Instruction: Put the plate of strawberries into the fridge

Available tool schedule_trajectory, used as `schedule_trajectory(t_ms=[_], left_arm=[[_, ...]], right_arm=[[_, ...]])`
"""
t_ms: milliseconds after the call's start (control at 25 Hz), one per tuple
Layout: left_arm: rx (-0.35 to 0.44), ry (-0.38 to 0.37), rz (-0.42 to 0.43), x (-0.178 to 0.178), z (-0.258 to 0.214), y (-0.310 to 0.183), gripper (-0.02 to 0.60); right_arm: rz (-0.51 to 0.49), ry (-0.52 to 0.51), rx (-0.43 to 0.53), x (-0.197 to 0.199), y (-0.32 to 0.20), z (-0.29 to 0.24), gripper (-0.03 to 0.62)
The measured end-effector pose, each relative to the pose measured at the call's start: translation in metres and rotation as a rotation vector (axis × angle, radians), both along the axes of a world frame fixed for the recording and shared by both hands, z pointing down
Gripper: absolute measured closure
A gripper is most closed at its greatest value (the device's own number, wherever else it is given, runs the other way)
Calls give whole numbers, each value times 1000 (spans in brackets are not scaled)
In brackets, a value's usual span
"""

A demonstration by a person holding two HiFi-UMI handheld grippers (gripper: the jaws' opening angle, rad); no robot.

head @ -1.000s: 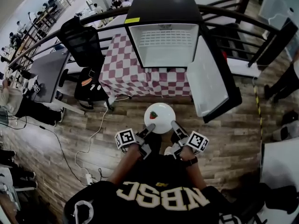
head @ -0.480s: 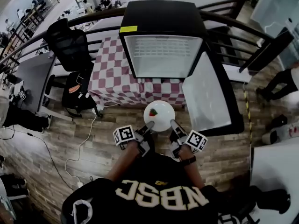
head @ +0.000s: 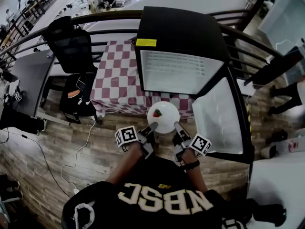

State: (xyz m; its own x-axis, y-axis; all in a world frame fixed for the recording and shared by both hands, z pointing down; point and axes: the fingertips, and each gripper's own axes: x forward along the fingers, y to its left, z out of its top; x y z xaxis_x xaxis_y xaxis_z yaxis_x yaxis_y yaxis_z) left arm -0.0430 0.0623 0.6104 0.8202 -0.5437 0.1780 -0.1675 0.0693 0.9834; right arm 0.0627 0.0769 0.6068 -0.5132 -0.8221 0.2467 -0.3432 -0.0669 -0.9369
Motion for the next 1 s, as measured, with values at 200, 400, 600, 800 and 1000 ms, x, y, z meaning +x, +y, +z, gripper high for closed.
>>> schedule_trajectory(t_ms=[200, 400, 600, 800, 1000], left_arm=[[4, -2, 12, -17, 3, -36, 548], [10, -4, 34, -26, 6, -65, 547], [-11, 1, 79, -22, 14, -80, 548], [3, 22, 94, -8, 8, -99, 548], [25, 11, 86, 7, -8, -128, 546]], right_arm=[[3, 7, -11, -16, -34, 3, 559], [28, 7, -19, -23, -60, 10, 560], [60, 5, -35, -24, -68, 13, 560], [74, 35, -35, -9, -85, 5, 560], [79, 40, -10, 6, -116, -7, 559]])
